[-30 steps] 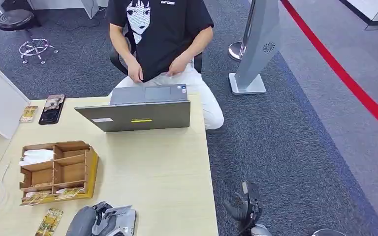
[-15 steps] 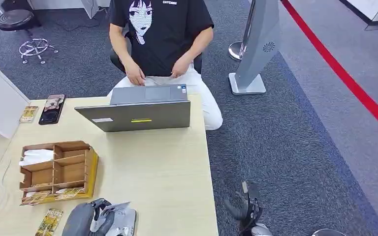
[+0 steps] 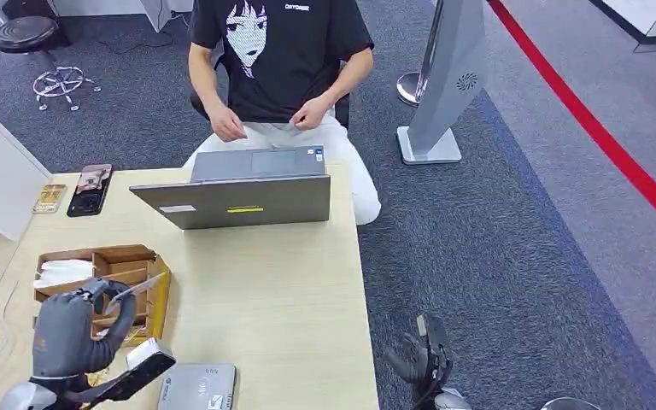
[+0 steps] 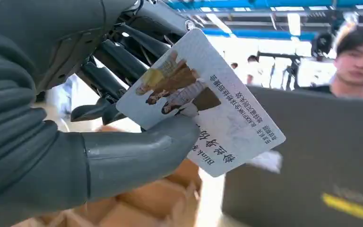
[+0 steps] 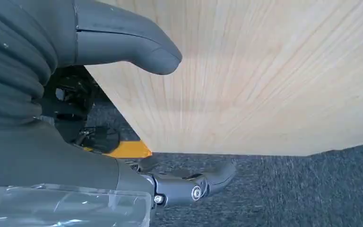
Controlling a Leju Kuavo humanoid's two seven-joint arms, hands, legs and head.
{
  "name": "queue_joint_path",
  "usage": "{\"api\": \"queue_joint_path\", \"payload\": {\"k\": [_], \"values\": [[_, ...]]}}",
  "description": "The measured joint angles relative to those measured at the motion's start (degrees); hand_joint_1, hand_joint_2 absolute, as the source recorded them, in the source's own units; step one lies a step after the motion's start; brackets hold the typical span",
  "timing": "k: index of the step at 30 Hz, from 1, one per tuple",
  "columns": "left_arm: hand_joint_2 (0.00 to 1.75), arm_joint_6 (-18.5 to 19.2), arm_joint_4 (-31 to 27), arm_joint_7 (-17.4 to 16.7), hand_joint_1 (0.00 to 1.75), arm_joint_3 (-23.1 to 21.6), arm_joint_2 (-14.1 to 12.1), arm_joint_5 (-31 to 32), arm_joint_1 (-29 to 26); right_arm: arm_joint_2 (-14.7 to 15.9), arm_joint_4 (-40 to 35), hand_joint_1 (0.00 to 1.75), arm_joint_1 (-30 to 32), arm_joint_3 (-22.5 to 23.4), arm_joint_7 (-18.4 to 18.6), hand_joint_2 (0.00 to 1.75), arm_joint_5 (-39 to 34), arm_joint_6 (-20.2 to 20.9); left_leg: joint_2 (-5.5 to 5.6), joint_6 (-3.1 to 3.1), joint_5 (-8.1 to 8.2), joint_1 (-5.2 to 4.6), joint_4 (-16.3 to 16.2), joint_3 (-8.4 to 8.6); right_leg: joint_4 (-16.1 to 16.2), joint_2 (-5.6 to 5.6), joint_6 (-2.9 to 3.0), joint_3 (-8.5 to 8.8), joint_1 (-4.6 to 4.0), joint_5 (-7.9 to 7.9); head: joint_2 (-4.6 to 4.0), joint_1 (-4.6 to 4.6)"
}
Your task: Pass the card to the sensor for recognition and then transmit it.
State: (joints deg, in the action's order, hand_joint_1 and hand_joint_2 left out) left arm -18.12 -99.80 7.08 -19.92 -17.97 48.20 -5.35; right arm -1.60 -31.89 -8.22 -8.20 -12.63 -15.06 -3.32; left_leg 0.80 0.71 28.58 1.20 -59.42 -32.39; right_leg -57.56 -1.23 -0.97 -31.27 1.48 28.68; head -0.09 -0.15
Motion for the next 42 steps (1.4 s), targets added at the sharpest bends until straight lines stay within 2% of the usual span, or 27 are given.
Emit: {"api": "queue_joint_path", "payload": {"k": [8, 15, 26, 27, 28, 29, 30, 42], "values": [[1.75, 1.2, 1.4, 3.6, 1.75, 9.8, -1.0, -7.2, 2.9, 0.0, 0.3, 0.00, 0.1, -0.1, 0.3, 1.75, -0.1, 1.2, 0.00, -0.02, -0.02, 0.00, 0.0, 0.00, 0.0, 0.00, 0.00, 0.01, 0.00, 0.00, 0.00, 0.02], [1.75, 1.5, 7.0, 3.5, 1.75, 15.8, -2.3, -8.0, 6.0, -0.3, 0.8, 0.00, -0.1, -0.4, 0.5, 1.75, -0.5, 2.3, 0.00, 0.01, -0.04, 0.01, 0.0, 0.00, 0.0, 0.00, 0.00, 0.01, -0.01, 0.00, 0.00, 0.00], [1.75, 1.4, 12.3, 3.5, 1.75, 19.2, -2.4, -8.0, 8.3, -0.5, 1.3, 0.00, -0.4, -1.0, 0.6, 1.75, -1.2, 3.0, 0.00, 0.01, -0.04, 0.00, 0.0, -0.01, 0.0, 0.00, 0.00, 0.01, 0.00, 0.00, 0.00, 0.00], [1.75, 1.4, 12.5, 3.5, 1.52, 19.2, -2.4, -8.0, 8.4, -0.5, 1.3, 0.00, -0.4, -1.1, 0.6, 1.75, -1.2, 3.1, 0.00, 0.01, -0.04, 0.00, 0.0, -0.01, 0.0, -0.01, 0.00, 0.00, 0.00, 0.00, 0.00, 0.02], [1.75, 1.4, 12.5, 3.6, 1.45, 19.2, -2.4, -8.0, 8.4, -0.5, 1.4, 0.00, -0.4, -1.1, 0.6, 1.75, -1.2, 3.1, 0.00, 0.01, -0.04, 0.00, 0.0, -0.01, 0.0, -0.01, 0.00, 0.00, 0.00, 0.00, 0.00, 0.00], [1.75, 1.4, 12.6, 3.8, 0.80, 19.2, -2.4, -8.0, 8.4, -0.5, 1.4, 0.00, -0.4, -1.2, 0.6, 1.75, -1.2, 3.1, 0.00, 0.01, -0.04, 0.00, 0.0, -0.01, 0.0, -0.01, 0.00, 0.00, 0.00, 0.00, 0.00, 0.00], [1.75, 1.5, 12.6, 3.9, 0.02, 19.2, -2.4, -8.0, 8.5, -0.5, 1.4, 0.00, -0.4, -1.3, 0.6, 1.75, -1.2, 3.1, 0.00, 0.01, -0.04, 0.00, 0.0, -0.01, 0.0, -0.01, 0.00, 0.00, 0.00, 0.00, 0.00, 0.00], [1.75, 1.5, 12.4, 5.0, 0.00, 19.2, -2.3, -8.2, 8.1, -0.5, 1.4, 0.00, -0.4, -1.4, 0.6, 1.75, -2.0, 3.1, 0.00, 0.01, -0.04, 0.00, 0.0, -0.01, 0.0, -0.01, 0.00, 0.00, 0.00, 0.00, 0.00, 0.00]]}}
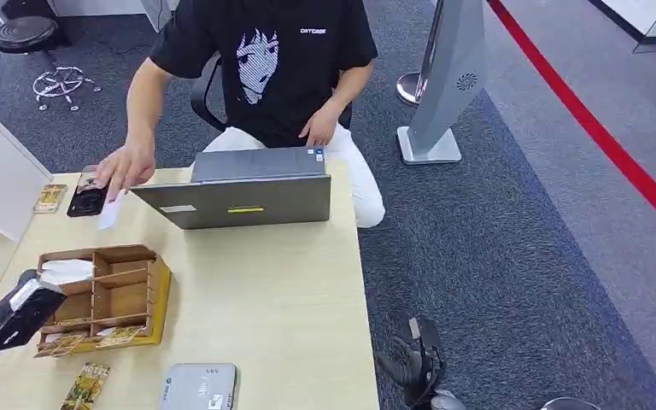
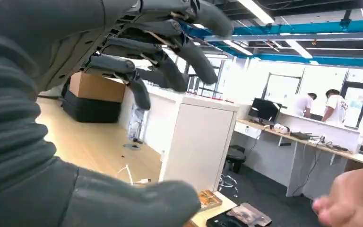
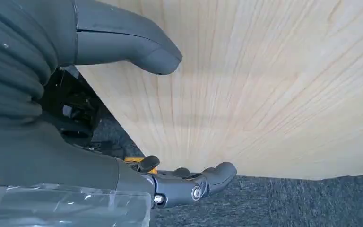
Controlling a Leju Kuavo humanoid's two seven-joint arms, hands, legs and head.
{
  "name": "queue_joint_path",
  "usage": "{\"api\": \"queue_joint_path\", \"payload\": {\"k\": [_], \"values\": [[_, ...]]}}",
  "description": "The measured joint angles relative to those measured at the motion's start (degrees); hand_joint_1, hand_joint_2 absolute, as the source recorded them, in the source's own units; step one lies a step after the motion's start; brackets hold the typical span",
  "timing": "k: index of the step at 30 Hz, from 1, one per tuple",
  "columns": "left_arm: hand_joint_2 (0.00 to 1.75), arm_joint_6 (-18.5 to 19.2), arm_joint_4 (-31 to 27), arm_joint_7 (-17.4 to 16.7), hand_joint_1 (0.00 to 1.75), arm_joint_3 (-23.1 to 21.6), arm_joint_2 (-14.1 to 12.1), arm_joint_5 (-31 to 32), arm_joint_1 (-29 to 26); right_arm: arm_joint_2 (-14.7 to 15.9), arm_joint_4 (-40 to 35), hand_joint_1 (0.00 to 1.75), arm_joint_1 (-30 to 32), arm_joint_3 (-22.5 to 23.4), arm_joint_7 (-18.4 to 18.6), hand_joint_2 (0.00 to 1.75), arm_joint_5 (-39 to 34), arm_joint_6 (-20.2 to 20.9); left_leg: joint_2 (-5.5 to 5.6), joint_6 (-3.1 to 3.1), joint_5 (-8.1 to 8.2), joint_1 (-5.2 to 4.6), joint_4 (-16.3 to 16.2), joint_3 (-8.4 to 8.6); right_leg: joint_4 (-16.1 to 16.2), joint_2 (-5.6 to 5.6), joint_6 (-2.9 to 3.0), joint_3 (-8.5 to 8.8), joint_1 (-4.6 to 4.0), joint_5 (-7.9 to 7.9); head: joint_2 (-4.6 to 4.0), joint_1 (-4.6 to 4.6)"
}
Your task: Pass the card to the sensor for recognition and then transmit it.
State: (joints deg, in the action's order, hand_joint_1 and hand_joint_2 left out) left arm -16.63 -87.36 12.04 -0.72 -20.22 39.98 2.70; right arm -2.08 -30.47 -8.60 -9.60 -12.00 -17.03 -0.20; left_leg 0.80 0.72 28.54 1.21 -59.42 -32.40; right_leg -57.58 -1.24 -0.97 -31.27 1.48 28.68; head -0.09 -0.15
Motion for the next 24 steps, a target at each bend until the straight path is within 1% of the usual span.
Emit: {"api": "queue_joint_path", "payload": {"k": [4, 8, 13, 17, 24], "values": [[1.75, -0.3, -1.0, 0.6, 0.00, 0.0, 0.3, 0.5, -1.0, 0.0, 0.0, 0.00, 0.0, 0.0, 0.0, 1.75, -0.3, 0.0, 0.00, 0.00, 0.00, 0.00, 0.0, 0.00, 0.0, 0.00, 0.00, 0.00, 0.00, 0.00, 0.00, 0.02], [1.75, -0.3, -2.2, 0.7, 0.00, -0.3, 0.8, 3.3, -2.4, 0.0, 0.0, 0.00, 0.0, 0.0, 0.0, 1.75, -0.5, -0.1, 0.00, 0.00, 0.00, -0.01, 0.0, 0.00, 0.0, 0.00, 0.00, -0.01, 0.00, 0.00, 0.00, 0.00], [1.75, -0.1, -4.3, 0.6, 0.00, -3.0, 0.9, 7.5, -5.4, 0.0, 0.0, 0.00, 0.0, 0.0, -0.2, 1.75, -1.0, -0.4, -0.01, 0.00, 0.01, -0.01, 0.0, 0.00, 0.0, -0.01, 0.00, -0.02, 0.00, 0.00, 0.00, 0.00], [1.75, -0.3, -6.2, -0.8, 0.00, -4.9, 1.2, 8.6, -8.3, 0.0, 0.0, 0.00, 0.2, 0.0, -0.3, 1.75, -1.5, -1.0, -0.02, 0.00, 0.01, -0.01, 0.0, 0.00, 0.0, -0.01, 0.00, -0.02, 0.00, 0.00, 0.00, 0.02], [1.75, -1.2, -8.0, -2.8, 0.00, -6.8, 2.0, 8.0, -13.6, 0.0, 0.0, 0.00, 0.8, 0.2, -0.4, 1.75, -1.8, -1.4, -0.02, 0.00, 0.01, 0.00, 0.0, 0.00, 0.0, -0.01, 0.00, -0.02, 0.00, 0.01, 0.00, 0.00]]}}
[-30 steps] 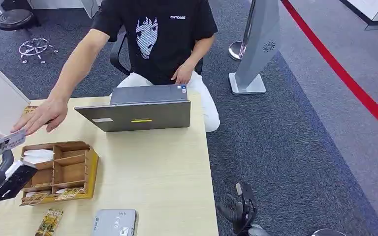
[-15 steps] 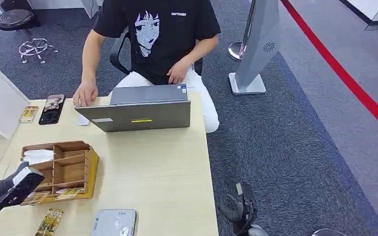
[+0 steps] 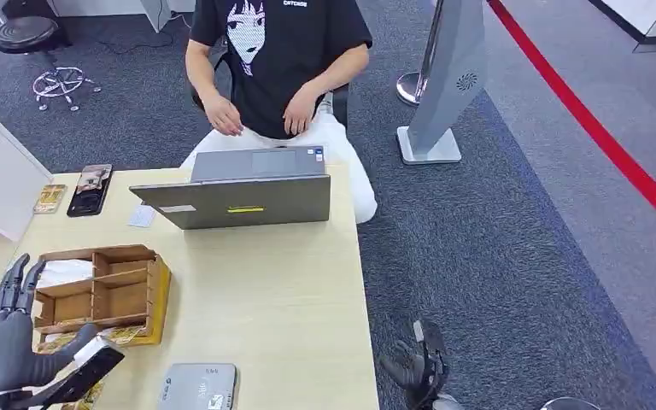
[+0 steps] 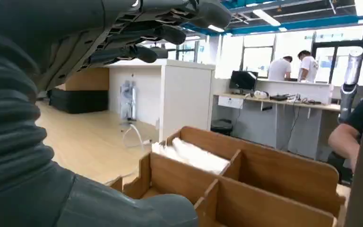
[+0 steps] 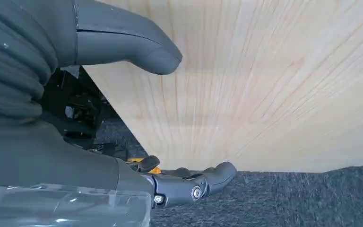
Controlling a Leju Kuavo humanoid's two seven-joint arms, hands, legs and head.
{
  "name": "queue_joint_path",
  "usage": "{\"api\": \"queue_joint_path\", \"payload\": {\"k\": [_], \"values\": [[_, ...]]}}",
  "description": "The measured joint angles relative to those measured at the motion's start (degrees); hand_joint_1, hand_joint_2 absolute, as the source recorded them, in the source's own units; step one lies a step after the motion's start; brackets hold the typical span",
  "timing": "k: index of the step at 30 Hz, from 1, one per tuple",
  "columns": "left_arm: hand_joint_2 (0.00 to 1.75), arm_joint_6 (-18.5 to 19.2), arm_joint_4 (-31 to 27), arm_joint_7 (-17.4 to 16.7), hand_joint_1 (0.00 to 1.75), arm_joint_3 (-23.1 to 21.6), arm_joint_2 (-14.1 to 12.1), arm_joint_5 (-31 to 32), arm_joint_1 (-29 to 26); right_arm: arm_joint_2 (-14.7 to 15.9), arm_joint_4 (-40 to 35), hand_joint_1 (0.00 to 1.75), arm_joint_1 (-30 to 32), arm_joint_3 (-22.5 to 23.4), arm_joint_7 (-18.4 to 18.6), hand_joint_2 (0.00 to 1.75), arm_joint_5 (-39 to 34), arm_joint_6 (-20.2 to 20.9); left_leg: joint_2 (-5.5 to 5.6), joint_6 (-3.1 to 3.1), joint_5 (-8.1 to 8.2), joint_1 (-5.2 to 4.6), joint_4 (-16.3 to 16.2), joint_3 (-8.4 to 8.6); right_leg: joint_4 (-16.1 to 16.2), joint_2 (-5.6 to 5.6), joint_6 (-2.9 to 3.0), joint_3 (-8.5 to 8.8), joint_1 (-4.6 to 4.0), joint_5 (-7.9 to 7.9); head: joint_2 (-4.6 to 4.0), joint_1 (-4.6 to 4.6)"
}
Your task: Pass the card to the sensor for recognition and then transmit it.
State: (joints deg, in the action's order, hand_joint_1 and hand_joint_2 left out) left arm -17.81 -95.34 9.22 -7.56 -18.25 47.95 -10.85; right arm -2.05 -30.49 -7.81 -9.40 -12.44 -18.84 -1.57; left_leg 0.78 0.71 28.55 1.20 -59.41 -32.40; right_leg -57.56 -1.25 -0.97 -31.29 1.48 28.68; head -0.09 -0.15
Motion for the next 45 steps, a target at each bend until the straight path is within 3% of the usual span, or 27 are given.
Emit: {"api": "queue_joint_path", "payload": {"k": [11, 15, 22, 26, 32, 45], "values": [[1.75, -7.6, -6.4, -3.0, 0.00, -0.1, 1.4, -1.9, -9.3, 0.2, -2.2, 0.00, 2.2, 1.4, -0.4, 1.75, -0.8, -1.6, 0.00, -0.01, 0.04, 0.00, 0.0, -0.02, 0.0, 0.01, 0.00, 0.00, 0.00, 0.01, 0.00, 0.00], [1.75, -7.4, -7.9, -4.3, 0.00, -0.1, 1.4, -2.0, -11.5, 0.5, -3.3, 0.00, 3.1, 1.8, -0.4, 1.75, -0.8, -1.6, 0.01, -0.01, 0.04, 0.00, 0.0, -0.02, 0.0, 0.02, 0.00, 0.00, 0.00, 0.01, 0.00, 0.00], [1.75, -1.9, -8.3, -8.2, 0.00, -0.1, -0.5, 2.7, -12.3, 0.8, -4.3, 0.00, 3.4, 2.1, 0.2, 1.75, -0.3, -1.6, 0.01, -0.02, 0.01, 0.00, 0.0, 0.01, 0.0, 0.02, 0.00, 0.00, 0.00, 0.00, 0.00, 0.00], [1.75, -0.2, -7.3, -12.9, 0.00, -2.2, -3.9, 12.8, -10.5, 0.8, -4.3, 0.00, 3.2, 2.1, 0.5, 1.75, 0.4, -1.2, 0.05, 0.00, -0.01, 0.01, 0.0, -0.01, 0.0, 0.07, 0.00, 0.02, 0.00, 0.00, 0.00, 0.02], [1.75, -0.4, -4.6, -13.3, 0.00, -6.3, -7.7, 17.4, -5.9, 0.8, -4.2, 0.00, 3.0, 2.1, 0.5, 1.75, 0.7, -0.5, 0.05, 0.00, -0.01, 0.00, 0.0, -0.02, 0.0, 0.06, 0.00, 0.02, 0.00, -0.01, 0.00, 0.02], [1.75, 3.0, 2.8, -10.3, 0.00, -12.0, -8.3, 21.0, 3.7, 0.5, -3.2, 0.00, 1.9, 1.0, 0.3, 1.75, 1.5, 0.4, 0.05, 0.00, -0.01, 0.00, 0.0, -0.02, 0.0, 0.06, 0.00, 0.02, 0.00, -0.01, 0.00, 0.00]]}}
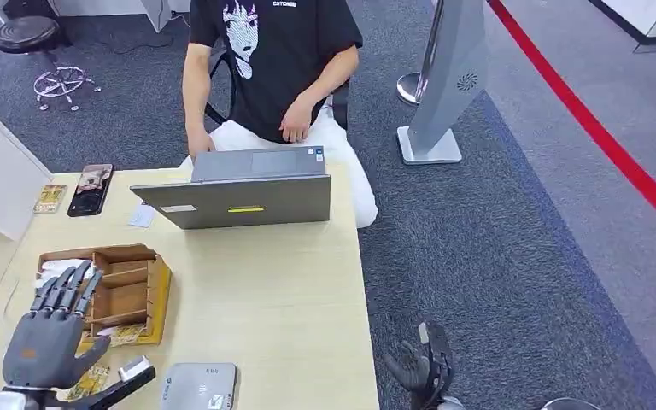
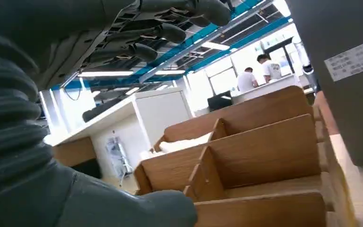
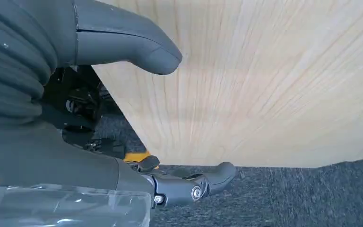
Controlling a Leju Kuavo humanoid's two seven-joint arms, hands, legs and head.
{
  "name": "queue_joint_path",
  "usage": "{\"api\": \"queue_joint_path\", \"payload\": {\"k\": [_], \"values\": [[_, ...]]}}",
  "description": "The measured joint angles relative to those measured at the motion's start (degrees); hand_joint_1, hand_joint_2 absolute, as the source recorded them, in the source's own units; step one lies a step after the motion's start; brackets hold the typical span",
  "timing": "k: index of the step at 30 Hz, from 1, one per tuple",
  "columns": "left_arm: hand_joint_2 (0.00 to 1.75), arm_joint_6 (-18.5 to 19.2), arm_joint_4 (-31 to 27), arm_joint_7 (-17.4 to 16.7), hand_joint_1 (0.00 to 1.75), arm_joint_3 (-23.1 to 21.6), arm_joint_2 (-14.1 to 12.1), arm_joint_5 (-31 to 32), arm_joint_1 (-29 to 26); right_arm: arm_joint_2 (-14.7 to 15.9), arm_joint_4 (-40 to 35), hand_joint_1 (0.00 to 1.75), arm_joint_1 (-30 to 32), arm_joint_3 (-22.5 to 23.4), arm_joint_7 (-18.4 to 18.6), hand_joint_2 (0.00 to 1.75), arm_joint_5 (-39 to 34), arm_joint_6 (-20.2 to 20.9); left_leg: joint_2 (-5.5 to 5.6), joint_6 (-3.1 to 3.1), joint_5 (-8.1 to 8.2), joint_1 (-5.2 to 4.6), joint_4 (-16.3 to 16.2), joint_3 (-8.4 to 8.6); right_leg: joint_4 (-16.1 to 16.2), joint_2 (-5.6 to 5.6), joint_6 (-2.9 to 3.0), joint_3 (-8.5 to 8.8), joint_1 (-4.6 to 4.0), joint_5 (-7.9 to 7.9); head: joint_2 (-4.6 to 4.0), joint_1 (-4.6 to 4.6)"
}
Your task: Pass the card to the sensor for recognition and then transmit it.
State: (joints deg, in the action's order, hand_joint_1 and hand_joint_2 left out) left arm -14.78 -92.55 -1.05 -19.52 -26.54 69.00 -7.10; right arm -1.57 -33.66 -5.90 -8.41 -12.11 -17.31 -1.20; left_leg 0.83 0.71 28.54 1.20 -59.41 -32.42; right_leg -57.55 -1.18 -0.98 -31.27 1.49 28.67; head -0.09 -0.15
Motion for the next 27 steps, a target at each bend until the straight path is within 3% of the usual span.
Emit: {"api": "queue_joint_path", "payload": {"k": [7, 15, 19, 22, 27], "values": [[1.75, -1.0, 1.1, 0.1, 0.00, -1.5, 0.5, 0.0, 0.7, 0.0, 0.4, 0.00, -0.1, -0.2, 0.0, 1.75, 0.0, 0.0, 0.00, 0.00, 0.00, 0.00, 0.0, 0.00, 0.0, -0.01, 0.00, 0.01, 0.00, 0.00, 0.00, 0.00], [1.75, -13.9, -1.3, -1.0, 0.00, -1.4, 1.8, 3.2, -1.4, 0.0, 0.4, 0.00, 0.0, -0.2, -0.2, 1.75, -0.9, -0.4, 0.00, 0.00, 0.00, 0.00, 0.0, -0.01, 0.0, -0.01, 0.00, -0.01, 0.00, 0.00, 0.00, 0.00], [1.75, -16.7, -3.6, 0.2, 0.00, -1.0, 2.4, 3.0, -2.5, 0.0, 0.4, 0.00, 0.1, -0.2, -0.2, 1.75, -1.0, -1.0, -0.01, 0.00, 0.00, 0.00, 0.0, -0.01, 0.0, -0.01, 0.00, -0.02, 0.00, 0.00, 0.00, 0.00], [1.75, -15.5, -5.0, 2.0, 0.00, -1.0, 2.6, 0.7, -3.0, 0.0, 0.4, 0.00, 0.1, -0.2, -0.4, 1.75, -1.3, -1.0, -0.01, 0.00, 0.00, 0.00, 0.0, -0.01, 0.0, -0.01, 0.00, -0.01, 0.00, 0.00, 0.00, 0.00], [1.75, -8.5, -6.2, 2.4, 0.00, -1.3, 2.5, -2.1, -3.5, 0.0, 0.4, 0.00, 0.4, -0.2, -0.4, 1.75, -1.8, -1.0, -0.01, 0.00, 0.00, 0.00, 0.0, 0.01, 0.0, -0.01, 0.00, -0.01, 0.00, 0.00, 0.00, 0.00]]}}
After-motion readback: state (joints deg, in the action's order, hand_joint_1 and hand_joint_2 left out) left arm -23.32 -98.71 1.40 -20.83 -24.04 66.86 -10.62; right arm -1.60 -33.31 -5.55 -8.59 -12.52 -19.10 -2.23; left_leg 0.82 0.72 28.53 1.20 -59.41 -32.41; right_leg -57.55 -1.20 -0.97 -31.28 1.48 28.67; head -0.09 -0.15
